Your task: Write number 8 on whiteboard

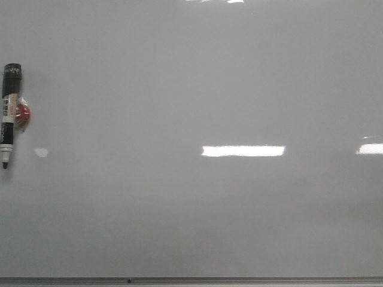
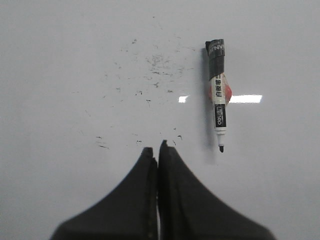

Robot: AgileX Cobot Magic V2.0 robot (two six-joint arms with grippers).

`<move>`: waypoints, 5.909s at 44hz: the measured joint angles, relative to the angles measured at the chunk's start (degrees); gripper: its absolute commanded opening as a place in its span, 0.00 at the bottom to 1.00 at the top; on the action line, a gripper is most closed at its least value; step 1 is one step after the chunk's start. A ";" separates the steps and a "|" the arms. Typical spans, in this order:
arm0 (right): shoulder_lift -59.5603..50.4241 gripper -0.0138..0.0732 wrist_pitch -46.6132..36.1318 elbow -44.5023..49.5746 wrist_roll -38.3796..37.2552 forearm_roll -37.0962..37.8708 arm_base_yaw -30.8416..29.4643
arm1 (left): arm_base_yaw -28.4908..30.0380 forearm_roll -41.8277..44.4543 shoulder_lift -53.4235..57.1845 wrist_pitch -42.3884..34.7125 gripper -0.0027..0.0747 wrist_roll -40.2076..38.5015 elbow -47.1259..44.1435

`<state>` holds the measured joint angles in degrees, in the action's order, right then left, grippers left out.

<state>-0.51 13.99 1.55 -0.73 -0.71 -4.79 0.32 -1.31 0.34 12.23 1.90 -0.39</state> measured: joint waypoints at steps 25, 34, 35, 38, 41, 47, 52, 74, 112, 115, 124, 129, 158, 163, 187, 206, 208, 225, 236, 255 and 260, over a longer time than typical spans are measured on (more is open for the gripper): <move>0.00 0.11 0.00 0.00 -0.03 0.00 0.00 | 0.00 0.00 0.00 0.00 0.01 0.00 0.00; 0.00 0.11 0.00 0.00 -0.03 0.00 0.00 | 0.00 0.00 0.00 0.00 0.01 0.00 0.00; 0.00 0.11 0.00 0.00 -0.03 0.00 0.00 | 0.00 0.00 0.00 0.00 0.01 0.00 0.00; 0.00 0.11 0.00 0.00 -0.03 0.00 0.00 | 0.00 0.00 0.00 0.00 0.01 0.00 0.00; 0.00 0.11 0.00 0.00 -0.03 0.00 0.00 | 0.00 0.00 0.00 0.00 0.01 0.00 0.00; 0.00 0.11 0.00 0.00 -0.03 0.00 0.00 | 0.00 0.00 0.00 0.00 0.01 0.00 0.00; 0.00 0.11 0.00 0.00 -0.03 0.00 0.00 | 0.00 0.00 0.00 0.00 0.01 0.00 0.00; 0.00 0.11 -0.41 0.00 -0.03 0.00 0.00 | 0.00 0.20 0.00 -6.06 0.01 0.00 0.00; 20.59 0.18 14.21 -29.24 -0.03 -0.11 0.00 | 0.00 2.36 -27.24 -0.35 0.10 0.00 24.43; 22.18 0.34 14.08 -29.24 -0.03 -0.11 0.00 | 0.00 2.36 -28.80 -0.74 0.25 0.00 24.43; 23.21 0.85 12.98 -29.24 -0.03 -0.11 0.00 | 0.00 2.40 -29.80 -1.11 0.89 0.00 24.43; 23.21 0.91 12.60 -29.24 -0.03 -0.11 0.00 | 0.00 2.40 -29.80 -1.85 0.93 0.00 24.43; 23.21 0.91 12.07 -29.24 -0.03 -0.31 0.00 | -12.63 -1.49 -53.90 1.22 0.85 -1.44 33.78; 23.21 0.91 11.99 -29.24 -0.03 -0.39 0.00 | -13.04 -2.18 -62.11 -0.92 0.85 -2.93 34.19; 23.21 0.91 11.99 -29.24 -0.03 -0.45 0.00 | -13.04 -4.16 -85.07 -18.26 0.71 -3.48 34.76; 23.21 0.91 11.85 -29.24 -0.03 -0.45 0.00 | -13.04 -4.16 -86.10 -20.61 0.13 -3.48 34.76; 23.21 0.91 11.81 -29.24 -0.03 -0.45 0.00 | -13.04 -4.18 -86.10 -20.61 0.09 -3.48 34.76; 23.25 0.91 12.49 -29.64 -0.03 -0.52 0.00 | -13.14 -4.18 -79.31 -2.52 0.03 -2.82 38.51; 29.31 0.91 20.73 -36.20 0.07 -1.21 1.28 | -18.58 -6.75 -77.20 25.47 0.03 10.81 53.67; 47.77 0.91 50.04 -56.83 26.57 -16.60 22.77 | -41.08 -23.59 -77.20 46.31 0.03 58.25 63.26; 51.84 0.91 52.45 -60.11 31.04 -20.94 30.38 | -43.53 -23.74 -77.20 47.14 0.03 60.37 63.35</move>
<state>51.32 66.44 -58.56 30.31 -21.65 25.59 -43.21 -25.05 -76.86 59.37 62.26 62.96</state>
